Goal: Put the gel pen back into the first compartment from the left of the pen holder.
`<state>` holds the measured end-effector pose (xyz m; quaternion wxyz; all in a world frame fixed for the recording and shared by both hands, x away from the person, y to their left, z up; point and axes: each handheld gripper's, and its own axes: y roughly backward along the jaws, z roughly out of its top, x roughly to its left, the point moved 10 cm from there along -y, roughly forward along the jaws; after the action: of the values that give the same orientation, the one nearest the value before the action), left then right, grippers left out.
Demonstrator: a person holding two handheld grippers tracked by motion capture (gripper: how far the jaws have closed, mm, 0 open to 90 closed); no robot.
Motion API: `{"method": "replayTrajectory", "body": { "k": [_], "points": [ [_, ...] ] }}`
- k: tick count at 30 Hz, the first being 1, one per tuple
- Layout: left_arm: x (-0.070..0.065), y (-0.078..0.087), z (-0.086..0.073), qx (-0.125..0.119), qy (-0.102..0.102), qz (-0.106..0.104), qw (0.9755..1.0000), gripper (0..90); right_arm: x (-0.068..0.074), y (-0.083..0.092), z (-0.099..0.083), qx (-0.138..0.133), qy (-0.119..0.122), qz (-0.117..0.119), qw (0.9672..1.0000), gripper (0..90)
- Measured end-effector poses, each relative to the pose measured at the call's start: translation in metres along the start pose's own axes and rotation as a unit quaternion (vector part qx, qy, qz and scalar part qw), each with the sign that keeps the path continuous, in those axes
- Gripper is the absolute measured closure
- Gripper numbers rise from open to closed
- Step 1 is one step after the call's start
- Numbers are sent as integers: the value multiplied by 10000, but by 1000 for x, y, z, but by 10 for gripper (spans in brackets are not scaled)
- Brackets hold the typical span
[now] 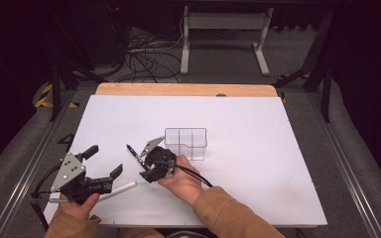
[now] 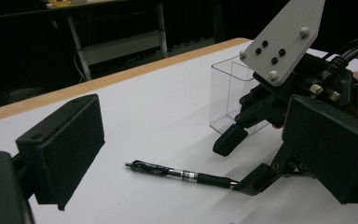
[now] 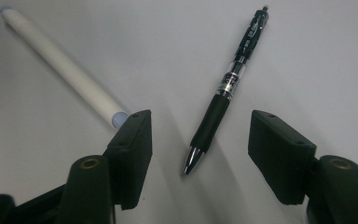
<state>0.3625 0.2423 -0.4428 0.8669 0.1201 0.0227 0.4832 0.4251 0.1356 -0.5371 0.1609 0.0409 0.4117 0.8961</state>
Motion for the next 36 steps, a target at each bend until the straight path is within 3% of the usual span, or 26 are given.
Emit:
{"method": "replayTrajectory", "body": {
  "k": [13, 18, 36],
  "points": [
    [0, -1, -1, 10, -24, 4, 10000, 63, 2, -14, -5, 267, -211, -97, 9994, 536],
    [-1, -1, -1, 25, -22, -3, 10000, 63, -1, -18, -6, 342, -234, -282, 9987, 577],
    [-2, -3, -3, 51, -73, -30, 10000, 63, -4, -22, -2, 336, -759, -602, 9947, 685]
  ]
}}
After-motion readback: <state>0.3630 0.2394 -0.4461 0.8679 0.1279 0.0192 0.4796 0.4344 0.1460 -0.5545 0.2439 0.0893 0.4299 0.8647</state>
